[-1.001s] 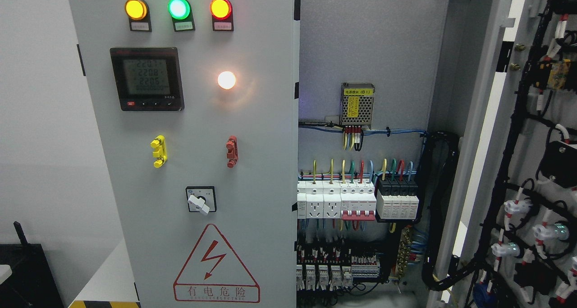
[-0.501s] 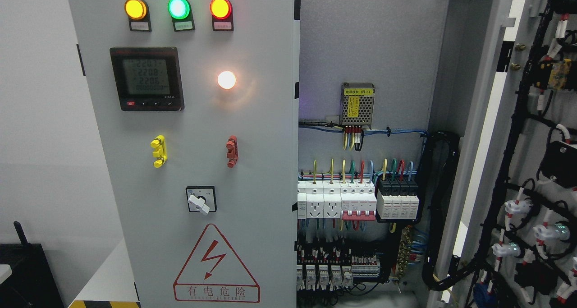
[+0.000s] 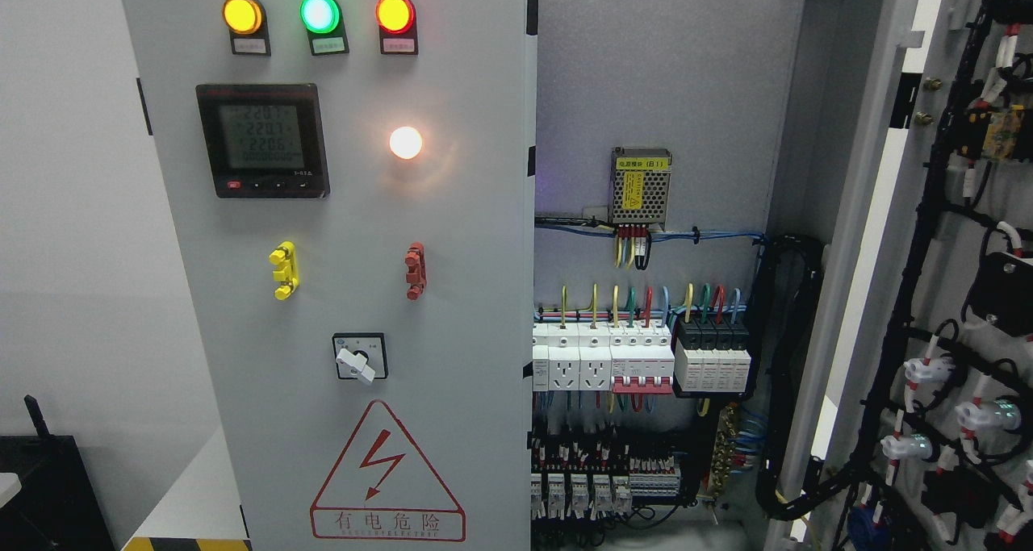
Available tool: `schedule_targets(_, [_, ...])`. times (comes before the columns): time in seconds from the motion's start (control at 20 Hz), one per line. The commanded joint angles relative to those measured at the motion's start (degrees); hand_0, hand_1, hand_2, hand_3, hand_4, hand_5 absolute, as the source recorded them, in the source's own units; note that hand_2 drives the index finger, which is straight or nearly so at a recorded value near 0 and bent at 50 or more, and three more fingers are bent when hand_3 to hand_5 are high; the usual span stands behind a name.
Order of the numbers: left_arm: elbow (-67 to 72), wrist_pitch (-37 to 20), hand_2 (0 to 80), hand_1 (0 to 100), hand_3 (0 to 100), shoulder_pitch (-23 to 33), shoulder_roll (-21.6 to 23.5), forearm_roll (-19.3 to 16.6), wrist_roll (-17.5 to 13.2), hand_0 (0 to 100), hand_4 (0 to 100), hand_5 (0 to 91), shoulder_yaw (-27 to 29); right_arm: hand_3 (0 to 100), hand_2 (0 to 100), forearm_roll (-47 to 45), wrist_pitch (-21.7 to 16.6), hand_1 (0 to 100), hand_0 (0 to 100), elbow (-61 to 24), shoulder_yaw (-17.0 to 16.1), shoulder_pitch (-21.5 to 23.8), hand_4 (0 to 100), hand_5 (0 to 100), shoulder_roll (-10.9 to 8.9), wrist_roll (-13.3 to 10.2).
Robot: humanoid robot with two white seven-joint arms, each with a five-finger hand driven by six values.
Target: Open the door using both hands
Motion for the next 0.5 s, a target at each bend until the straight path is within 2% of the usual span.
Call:
schedule_targets(0.0, [0.04,0.02,0.0,39,0,0.0,0.02,-0.01,-0.02,12,0,0.0,-0.13,0,0,0.02,5.41,39,12,-0.89,1.12,-9.38,0,0,3.14,-0.02])
schedule_targets(0.3, [0.04,0.02,0.0,39,0,0.0,-0.07,-0.01,-0.02,12,0,0.0,-0.13,0,0,-0.07,8.4,39,12,-0.45,3.49,-13.77,0,0,3.32,0.16])
schedule_targets(0.45, [0.04,0.02,0.0,39,0,0.0,0.02,-0.01,-0.02,12,0,0.0,-0.13,0,0,-0.07,10.69,39,12,0.95,4.11,-16.5,0,0,4.29,0.42])
